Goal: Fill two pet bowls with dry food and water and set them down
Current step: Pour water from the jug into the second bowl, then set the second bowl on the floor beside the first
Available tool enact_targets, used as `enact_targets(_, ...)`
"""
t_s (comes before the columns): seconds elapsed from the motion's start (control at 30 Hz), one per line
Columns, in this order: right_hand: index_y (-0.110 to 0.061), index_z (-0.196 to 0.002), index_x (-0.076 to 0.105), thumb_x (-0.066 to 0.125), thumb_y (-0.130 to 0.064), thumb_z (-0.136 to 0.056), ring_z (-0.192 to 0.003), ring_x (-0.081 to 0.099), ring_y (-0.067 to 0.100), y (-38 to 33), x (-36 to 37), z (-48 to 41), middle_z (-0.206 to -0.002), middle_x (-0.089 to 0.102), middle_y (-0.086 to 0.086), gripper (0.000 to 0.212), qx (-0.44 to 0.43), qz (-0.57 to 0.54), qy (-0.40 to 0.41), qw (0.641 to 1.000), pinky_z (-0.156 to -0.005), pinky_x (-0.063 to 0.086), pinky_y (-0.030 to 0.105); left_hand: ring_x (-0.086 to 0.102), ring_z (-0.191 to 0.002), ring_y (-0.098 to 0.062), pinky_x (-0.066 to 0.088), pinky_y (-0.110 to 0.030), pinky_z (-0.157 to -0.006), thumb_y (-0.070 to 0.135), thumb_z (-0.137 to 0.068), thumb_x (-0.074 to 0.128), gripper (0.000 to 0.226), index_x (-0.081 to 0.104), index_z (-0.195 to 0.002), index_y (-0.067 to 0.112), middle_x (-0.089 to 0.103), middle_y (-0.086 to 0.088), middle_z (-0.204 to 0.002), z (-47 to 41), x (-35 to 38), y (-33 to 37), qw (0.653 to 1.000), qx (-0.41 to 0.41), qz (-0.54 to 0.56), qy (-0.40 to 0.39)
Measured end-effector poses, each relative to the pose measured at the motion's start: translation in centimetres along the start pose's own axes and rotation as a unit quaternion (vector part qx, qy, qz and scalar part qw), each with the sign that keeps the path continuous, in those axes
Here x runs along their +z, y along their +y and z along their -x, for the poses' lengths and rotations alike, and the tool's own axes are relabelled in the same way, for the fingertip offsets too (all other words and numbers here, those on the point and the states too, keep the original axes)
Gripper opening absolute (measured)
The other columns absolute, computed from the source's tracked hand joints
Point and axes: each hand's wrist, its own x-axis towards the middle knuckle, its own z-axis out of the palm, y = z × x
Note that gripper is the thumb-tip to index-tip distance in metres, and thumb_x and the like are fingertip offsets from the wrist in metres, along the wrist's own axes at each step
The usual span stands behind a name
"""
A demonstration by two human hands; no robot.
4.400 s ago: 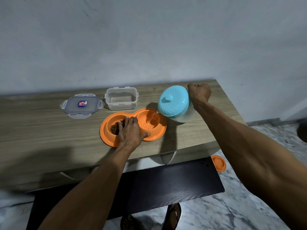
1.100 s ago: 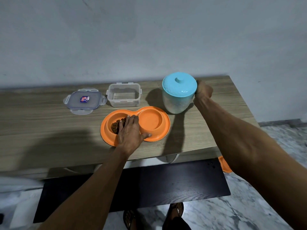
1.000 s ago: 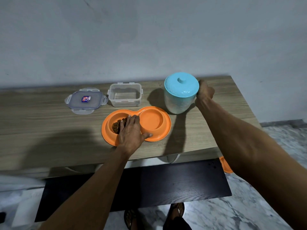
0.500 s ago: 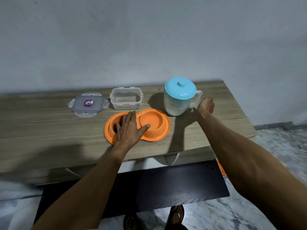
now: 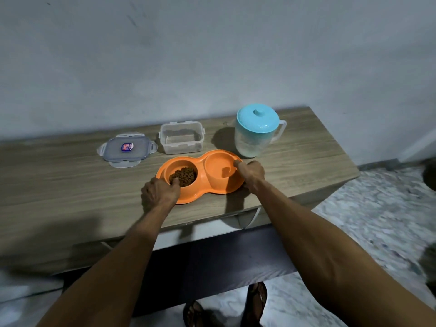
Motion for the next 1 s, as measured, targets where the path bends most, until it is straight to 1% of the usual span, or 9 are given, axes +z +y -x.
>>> enact_targets(0.17,-0.008,-0.115,0.064,0.073,-0.051,-0.066,-0.106,0.061,0.035,0.4,1.0,0.1,-0.120,0.061,0.015,0.065,-0.017,0.054,0.023,0.998,-0.087,0.058,0.049,0.052,-0.117,-0.041,0.048,-0.047,-0.090,0.047,-0.089,0.060,0.055,0.061,-0.118,0.000,0.055,-0.024,-0.125,-0.5,-0.6,0.1,1.000,-0.017,0.022,-0.006)
enact_targets(0.3,-0.009,-0.113,0.065,0.073,-0.048,-0.067,-0.104,0.062,0.036,0.8,0.5,0.9,-0.119,0.061,0.015,0.062,-0.014,0.050,0.033,0.998,-0.085,0.058,0.049,0.059,-0.109,-0.042,0.051,-0.043,-0.085,0.044,-0.087,0.063,0.051,0.068,-0.110,-0.001,0.065,-0.025,-0.115,-0.1,-0.8,0.2,0.999,-0.024,0.033,-0.011)
enact_targets(0.43,-0.008,-0.110,0.067,0.074,-0.047,-0.070,-0.099,0.064,0.035,2.1,-0.9,2.1,-0.115,0.064,0.015,0.057,-0.013,0.049,0.042,0.998,-0.083,0.059,0.048,0.061,-0.105,-0.041,0.051,-0.041,-0.077,0.044,-0.084,0.065,0.050,0.069,-0.108,0.000,0.065,-0.022,-0.113,2.1,-0.5,0.3,0.998,-0.041,0.053,-0.017)
enact_targets(0.53,-0.007,-0.110,0.067,0.074,-0.045,-0.073,-0.097,0.065,0.033,3.4,-2.9,2.6,-0.113,0.066,0.014,0.054,-0.015,0.033,0.046,0.998,-0.082,0.059,0.043,0.061,-0.105,-0.040,0.052,-0.042,-0.079,0.044,-0.084,0.065,0.050,0.068,-0.108,0.001,0.065,-0.022,-0.114,4.0,-0.2,1.1,0.997,-0.037,0.058,-0.019)
enact_targets(0.6,-0.006,-0.107,0.068,0.074,-0.044,-0.074,-0.096,0.066,0.033,4.5,-4.8,2.6,-0.110,0.067,0.014,0.051,-0.018,0.018,0.050,0.998,-0.079,0.056,0.038,0.057,-0.112,-0.040,0.048,-0.042,-0.083,0.041,-0.087,0.065,0.050,0.065,-0.115,0.000,0.060,-0.023,-0.123,5.7,0.3,2.3,0.997,-0.035,0.057,-0.026)
enact_targets(0.67,-0.005,-0.104,0.070,0.073,-0.043,-0.072,-0.093,0.067,0.033,5.5,-7.0,2.5,-0.106,0.069,0.015,0.050,-0.024,0.002,0.052,0.998,-0.079,0.059,0.041,0.052,-0.120,-0.041,0.045,-0.043,-0.090,0.035,-0.091,0.064,0.050,0.060,-0.123,-0.002,0.050,-0.024,-0.134,7.6,0.9,3.8,0.996,-0.034,0.072,-0.038)
enact_targets(0.73,-0.002,-0.102,0.070,0.073,-0.041,-0.071,-0.089,0.068,0.033,6.8,-9.7,2.4,-0.105,0.069,0.016,0.050,-0.031,-0.017,0.056,0.998,-0.076,0.061,0.047,0.051,-0.121,-0.041,0.044,-0.042,-0.088,0.032,-0.092,0.063,0.048,0.058,-0.124,-0.003,0.047,-0.024,-0.136,10.0,1.8,5.2,0.995,-0.021,0.084,-0.044)
enact_targets(0.9,-0.006,-0.094,0.067,0.073,-0.039,-0.067,-0.086,0.069,0.033,10.5,-18.3,1.9,-0.100,0.070,0.014,0.043,-0.034,-0.042,0.069,0.996,-0.073,0.062,0.048,0.057,-0.110,-0.043,0.052,-0.047,-0.090,0.042,-0.088,0.064,0.050,0.063,-0.115,0.000,0.053,-0.022,-0.129,16.7,5.1,9.3,0.996,0.009,0.083,-0.041)
enact_targets(1.0,-0.007,-0.092,0.070,0.070,-0.043,-0.060,-0.083,0.069,0.034,13.2,-24.0,1.2,-0.095,0.072,0.013,0.048,-0.032,-0.047,0.084,0.995,-0.072,0.062,0.048,0.055,-0.115,-0.044,0.048,-0.048,-0.097,0.037,-0.089,0.065,0.049,0.062,-0.118,-0.003,0.050,-0.024,-0.133,21.3,7.7,12.4,0.994,0.025,0.100,-0.046)
